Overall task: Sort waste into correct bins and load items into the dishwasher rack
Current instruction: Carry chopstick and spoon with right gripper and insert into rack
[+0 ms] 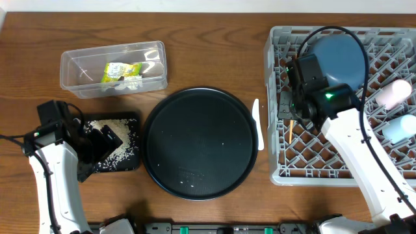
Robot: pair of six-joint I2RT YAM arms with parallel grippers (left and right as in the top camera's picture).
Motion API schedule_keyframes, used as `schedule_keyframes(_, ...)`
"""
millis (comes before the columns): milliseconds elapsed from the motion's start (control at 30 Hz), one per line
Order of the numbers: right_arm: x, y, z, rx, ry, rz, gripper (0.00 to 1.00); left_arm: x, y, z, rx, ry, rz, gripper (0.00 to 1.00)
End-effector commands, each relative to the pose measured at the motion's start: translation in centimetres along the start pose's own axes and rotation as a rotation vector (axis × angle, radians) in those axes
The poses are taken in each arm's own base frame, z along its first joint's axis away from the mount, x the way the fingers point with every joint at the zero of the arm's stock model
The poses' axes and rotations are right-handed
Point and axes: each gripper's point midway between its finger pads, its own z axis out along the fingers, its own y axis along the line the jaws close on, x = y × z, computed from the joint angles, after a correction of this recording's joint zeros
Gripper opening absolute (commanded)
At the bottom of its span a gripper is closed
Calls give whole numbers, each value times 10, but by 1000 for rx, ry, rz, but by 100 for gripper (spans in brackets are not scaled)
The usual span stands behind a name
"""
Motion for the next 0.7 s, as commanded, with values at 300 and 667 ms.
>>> schedule_keyframes(300, 13, -24, 27, 119, 17, -49, 1, -1, 3, -1, -13, 0, 13, 98)
schedule_keyframes(667, 23, -10, 70, 68, 60, -128, 1, -1, 3, -1, -14, 1, 12, 98)
